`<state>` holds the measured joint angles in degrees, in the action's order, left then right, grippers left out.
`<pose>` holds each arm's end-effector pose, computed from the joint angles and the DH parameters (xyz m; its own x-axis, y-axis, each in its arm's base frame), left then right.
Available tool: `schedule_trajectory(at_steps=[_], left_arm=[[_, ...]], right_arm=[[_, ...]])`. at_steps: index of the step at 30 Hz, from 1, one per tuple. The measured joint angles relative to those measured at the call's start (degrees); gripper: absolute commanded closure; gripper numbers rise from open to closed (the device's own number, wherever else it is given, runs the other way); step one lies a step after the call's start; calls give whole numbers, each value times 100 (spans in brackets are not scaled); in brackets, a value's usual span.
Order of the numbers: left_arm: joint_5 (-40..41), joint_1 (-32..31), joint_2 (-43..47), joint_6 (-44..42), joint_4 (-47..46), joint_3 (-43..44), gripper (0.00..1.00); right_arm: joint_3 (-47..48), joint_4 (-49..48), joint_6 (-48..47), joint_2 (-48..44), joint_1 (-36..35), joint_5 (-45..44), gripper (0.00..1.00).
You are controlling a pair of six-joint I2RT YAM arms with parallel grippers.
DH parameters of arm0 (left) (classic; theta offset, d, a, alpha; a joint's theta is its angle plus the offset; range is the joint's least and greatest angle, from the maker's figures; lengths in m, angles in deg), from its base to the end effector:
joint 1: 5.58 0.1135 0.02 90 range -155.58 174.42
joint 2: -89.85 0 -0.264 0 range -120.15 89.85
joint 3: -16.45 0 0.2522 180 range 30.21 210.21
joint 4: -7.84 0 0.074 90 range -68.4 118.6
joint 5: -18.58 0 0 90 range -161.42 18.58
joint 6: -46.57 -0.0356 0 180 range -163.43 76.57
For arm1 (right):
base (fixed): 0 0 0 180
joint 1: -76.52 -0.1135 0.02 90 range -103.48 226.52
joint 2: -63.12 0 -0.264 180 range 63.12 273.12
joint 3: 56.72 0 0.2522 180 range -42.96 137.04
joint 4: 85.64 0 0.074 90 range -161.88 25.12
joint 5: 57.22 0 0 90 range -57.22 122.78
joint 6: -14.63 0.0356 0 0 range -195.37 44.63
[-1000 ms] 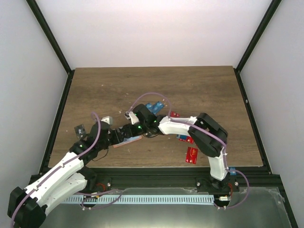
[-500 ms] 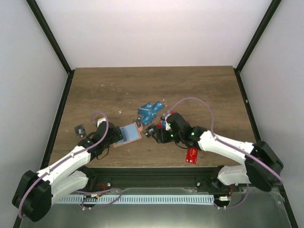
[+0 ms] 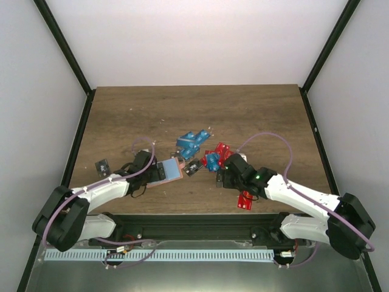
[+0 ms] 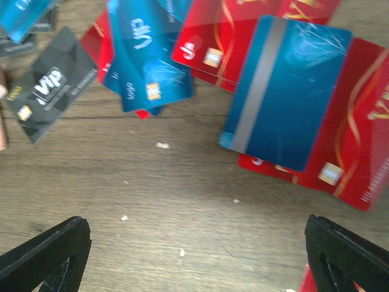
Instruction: Put the credit cards into the card holder
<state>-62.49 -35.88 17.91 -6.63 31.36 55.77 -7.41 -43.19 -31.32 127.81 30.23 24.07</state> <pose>0.1853 -0.1019 0.1379 -0.8279 -0.2016 -0.5234 -0.0902 0.9689 -0.2305 0.1479 0.1469 0.1928 -0.8785 0.0757 -0.4718 -0.0668 0.9582 0.2781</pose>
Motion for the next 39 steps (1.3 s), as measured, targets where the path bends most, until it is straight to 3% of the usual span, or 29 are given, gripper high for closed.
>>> schedule_trajectory(at_steps=[4, 12, 21, 24, 32, 36, 39], left_arm=[[-109, 2, -157, -87, -118, 68, 18], [-553, 7, -398, -332, -459, 131, 30], [-925, 4, -514, -634, -391, 299, 20], [-946, 0, -271, -686, -131, 299, 19], [-992, 0, 520, -693, 208, 299, 19], [-1056, -2, 732, -693, 280, 299, 19], [-1071, -7, 817, -691, 284, 293, 19]], right_arm=[[66, 542, 448, -17, 9, -168, 0], [68, 1593, 1248, -46, 9, -94, 0], [-190, 1976, 1777, -22, 9, 109, 1], [-330, 1969, 1921, 44, 50, 39, 11], [-540, 1370, 1768, 251, 734, 0, 25], [-472, 1322, 1545, 483, 763, 11, 52], [-396, 1224, 1333, 623, 769, 188, 55]])
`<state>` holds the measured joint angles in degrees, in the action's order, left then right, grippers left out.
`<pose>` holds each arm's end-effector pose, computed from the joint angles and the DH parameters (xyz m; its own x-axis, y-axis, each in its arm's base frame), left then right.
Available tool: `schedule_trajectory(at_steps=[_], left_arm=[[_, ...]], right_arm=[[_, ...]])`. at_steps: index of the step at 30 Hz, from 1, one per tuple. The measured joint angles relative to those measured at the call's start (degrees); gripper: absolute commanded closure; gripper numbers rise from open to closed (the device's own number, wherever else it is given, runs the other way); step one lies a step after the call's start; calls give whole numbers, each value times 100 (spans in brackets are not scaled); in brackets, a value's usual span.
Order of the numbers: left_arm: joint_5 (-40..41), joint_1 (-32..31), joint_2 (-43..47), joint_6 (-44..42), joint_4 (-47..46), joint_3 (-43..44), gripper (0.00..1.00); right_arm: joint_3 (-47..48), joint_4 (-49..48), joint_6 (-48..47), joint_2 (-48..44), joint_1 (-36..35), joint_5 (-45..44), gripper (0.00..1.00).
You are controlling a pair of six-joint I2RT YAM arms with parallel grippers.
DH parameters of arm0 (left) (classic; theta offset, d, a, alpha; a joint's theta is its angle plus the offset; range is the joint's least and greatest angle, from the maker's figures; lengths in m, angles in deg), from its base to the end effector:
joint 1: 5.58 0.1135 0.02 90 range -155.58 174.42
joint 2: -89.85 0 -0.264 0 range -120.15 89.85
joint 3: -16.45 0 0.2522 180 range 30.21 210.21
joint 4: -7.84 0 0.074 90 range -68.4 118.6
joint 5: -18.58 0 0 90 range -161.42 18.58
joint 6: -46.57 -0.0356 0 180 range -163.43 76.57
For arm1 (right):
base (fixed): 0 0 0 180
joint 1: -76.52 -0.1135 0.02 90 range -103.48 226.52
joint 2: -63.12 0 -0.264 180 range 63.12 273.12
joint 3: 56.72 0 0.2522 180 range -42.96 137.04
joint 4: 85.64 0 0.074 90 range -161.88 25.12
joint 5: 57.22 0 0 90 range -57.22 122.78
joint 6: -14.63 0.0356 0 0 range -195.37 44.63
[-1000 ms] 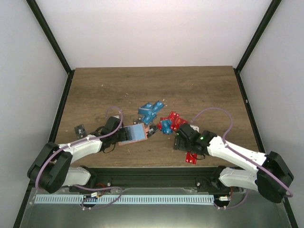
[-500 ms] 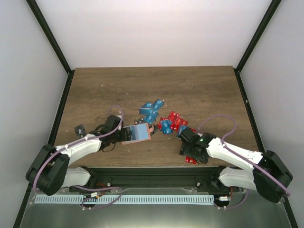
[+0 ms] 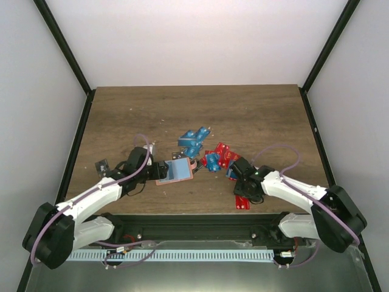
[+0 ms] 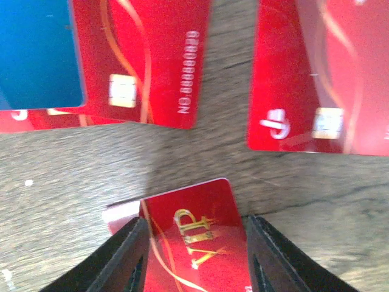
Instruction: Put the credit cards into the card holder
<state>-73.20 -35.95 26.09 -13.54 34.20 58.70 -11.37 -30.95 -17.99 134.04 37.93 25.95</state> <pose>0.1819 -0.1078 0.1766 -0.8155 -0.0994 -0.5701 0.1348 0.9254 -0.3543 0.1431 0.1088 0.1464 -0.9237 0.3328 -0.1899 0.3235 0.9429 0.0793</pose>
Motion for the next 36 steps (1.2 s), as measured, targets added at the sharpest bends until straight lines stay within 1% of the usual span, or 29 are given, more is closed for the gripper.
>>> schedule_trajectory(at_steps=[4, 10, 14, 17, 23, 25, 27, 30, 33, 36], left_arm=[[-4, 0, 157, 9, -4, -50, 19], [-94, 0, 334, 24, -48, -146, 19], [-155, -2, 332, 9, -48, -151, 19], [-251, -2, 330, 0, -61, -162, 19], [-516, -9, 343, -13, -140, -190, 22], [-671, -42, 387, -20, -227, -234, 22], [-887, -109, 411, -35, -358, -271, 23], [-1237, -269, 385, -68, -529, -282, 26], [-1528, -527, 262, -157, -741, -280, 29], [-1825, -890, -46, -214, -944, -262, 33]], right_arm=[[94, -192, -81, 122, -149, 260, 55], [564, -439, 131, 754, -1137, 704, 54], [938, -595, 350, 1222, -1617, 990, 54], [1165, -557, 442, 1429, -1740, 1047, 53], [1296, -247, 549, 1451, -1759, 957, 43], [1163, -153, 634, 1241, -1764, 960, 40], [890, -83, 739, 807, -1775, 1003, 38], [326, -7, 981, -195, -1786, 1137, 34], [-184, -42, 1220, -1060, -1786, 1276, 32], [-603, -61, 1412, -1646, -1786, 1399, 29]])
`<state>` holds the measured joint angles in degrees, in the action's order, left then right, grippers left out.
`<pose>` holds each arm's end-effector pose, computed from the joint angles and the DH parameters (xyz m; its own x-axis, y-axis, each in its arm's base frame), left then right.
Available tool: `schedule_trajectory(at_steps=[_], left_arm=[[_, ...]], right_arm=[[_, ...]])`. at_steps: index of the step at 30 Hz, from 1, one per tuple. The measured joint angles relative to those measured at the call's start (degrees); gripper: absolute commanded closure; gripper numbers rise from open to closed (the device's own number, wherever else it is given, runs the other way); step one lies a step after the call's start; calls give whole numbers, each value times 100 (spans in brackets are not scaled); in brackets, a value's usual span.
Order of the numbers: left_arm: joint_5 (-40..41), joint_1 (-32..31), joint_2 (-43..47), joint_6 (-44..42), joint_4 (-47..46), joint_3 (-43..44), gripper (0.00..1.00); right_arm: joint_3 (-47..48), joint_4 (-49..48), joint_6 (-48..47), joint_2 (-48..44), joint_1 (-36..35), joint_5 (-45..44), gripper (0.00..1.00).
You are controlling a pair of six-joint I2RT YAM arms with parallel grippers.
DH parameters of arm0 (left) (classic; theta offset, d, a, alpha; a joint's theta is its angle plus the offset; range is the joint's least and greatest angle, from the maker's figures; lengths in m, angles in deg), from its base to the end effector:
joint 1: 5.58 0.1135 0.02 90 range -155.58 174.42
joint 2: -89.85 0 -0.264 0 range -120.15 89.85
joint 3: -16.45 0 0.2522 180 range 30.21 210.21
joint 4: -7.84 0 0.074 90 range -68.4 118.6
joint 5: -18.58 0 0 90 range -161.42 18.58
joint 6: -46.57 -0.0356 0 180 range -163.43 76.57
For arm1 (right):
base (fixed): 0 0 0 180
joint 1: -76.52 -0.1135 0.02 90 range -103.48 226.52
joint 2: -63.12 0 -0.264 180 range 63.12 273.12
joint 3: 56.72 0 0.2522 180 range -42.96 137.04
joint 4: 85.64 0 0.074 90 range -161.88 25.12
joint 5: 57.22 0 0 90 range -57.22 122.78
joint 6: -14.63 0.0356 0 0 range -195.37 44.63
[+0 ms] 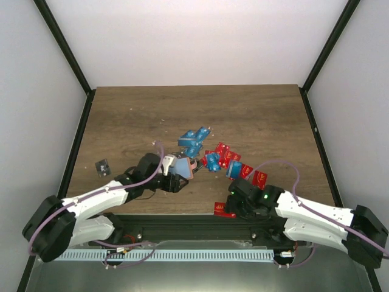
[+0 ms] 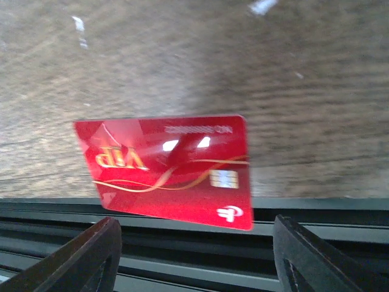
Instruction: Put the credit cards into the card holder
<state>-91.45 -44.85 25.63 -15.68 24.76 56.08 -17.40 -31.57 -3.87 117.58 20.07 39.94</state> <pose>0.1587 -0.1455 0.1751 -0.8234 0.1082 -0.5570 0.4631 0.6953 -0.5496 0.0785 0.1265 0.1602 -0.9713 0.2378 -0.0021 0.2198 0.9012 0.3736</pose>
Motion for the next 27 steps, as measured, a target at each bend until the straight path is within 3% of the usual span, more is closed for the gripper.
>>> schedule_trajectory(at_steps=[8, 16, 27], left_arm=[[-632, -870, -909, 11, -702, 105, 40], [-1036, -1412, -1871, 83, -1298, 442, 47], [-1263, -1725, -2997, 74, -1578, 916, 51]], right_arm=[[-553, -190, 313, -426, 0, 186, 29], [-1099, -1054, 507, -787, 11, 243, 33], [-1698, -1547, 887, -1694, 103, 229, 49]])
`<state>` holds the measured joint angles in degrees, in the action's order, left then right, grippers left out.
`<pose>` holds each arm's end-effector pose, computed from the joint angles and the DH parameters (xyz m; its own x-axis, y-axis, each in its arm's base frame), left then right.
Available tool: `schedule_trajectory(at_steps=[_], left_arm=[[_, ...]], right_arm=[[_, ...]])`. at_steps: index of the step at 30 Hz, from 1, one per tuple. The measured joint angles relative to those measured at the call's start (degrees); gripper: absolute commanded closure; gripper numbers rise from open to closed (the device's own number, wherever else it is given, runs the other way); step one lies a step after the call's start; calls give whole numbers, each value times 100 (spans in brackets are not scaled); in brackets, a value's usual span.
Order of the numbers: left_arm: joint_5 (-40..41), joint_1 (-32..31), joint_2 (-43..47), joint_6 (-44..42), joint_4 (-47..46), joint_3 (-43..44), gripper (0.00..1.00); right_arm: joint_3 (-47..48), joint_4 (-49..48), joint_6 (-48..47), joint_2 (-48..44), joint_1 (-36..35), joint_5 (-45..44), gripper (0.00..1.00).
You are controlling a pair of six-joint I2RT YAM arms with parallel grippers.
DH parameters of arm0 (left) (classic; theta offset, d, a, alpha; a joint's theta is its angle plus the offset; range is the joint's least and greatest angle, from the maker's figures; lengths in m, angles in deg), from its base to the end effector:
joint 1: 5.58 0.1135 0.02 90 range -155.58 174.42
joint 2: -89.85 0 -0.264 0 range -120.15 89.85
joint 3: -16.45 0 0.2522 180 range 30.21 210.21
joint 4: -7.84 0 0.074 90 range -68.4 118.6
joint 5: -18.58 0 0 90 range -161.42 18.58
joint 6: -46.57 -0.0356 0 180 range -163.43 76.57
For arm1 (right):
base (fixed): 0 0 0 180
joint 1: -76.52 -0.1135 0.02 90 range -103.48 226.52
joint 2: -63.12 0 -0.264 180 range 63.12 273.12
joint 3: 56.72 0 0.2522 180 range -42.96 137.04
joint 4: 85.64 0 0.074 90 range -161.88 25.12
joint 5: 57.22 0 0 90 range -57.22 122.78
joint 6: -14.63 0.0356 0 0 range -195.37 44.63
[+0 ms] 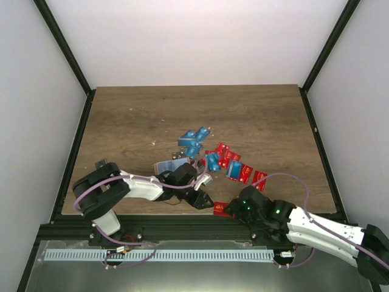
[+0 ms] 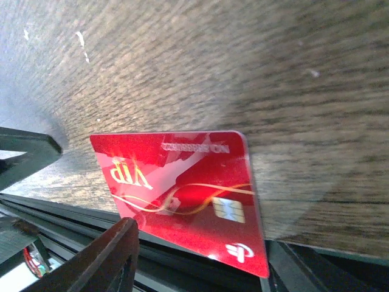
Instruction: Put the credit cards into the card holder
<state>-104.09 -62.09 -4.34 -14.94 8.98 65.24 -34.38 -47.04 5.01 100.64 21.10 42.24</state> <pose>0.1428 -0.2507 0.1218 -0.7846 0.4582 -0.4177 0.6060 0.4248 -0.6725 0.0624 0.1009 0.1202 -0.9316 0.3621 0.0320 0.3065 0.7351 0.6047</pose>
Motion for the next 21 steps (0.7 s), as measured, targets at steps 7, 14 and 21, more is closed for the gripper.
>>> schedule_trajectory(at_steps=[7, 14, 21], left_arm=[[-136, -79, -494, -20, -273, 243, 52], [-140, -96, -551, -20, -361, 267, 53], [367, -98, 81, -28, 186, 240, 52]], right_arm=[[-109, 7, 92, -170, 52, 61, 72], [-109, 9, 37, -186, 52, 131, 93], [-107, -295, -153, -304, 96, 46, 99]])
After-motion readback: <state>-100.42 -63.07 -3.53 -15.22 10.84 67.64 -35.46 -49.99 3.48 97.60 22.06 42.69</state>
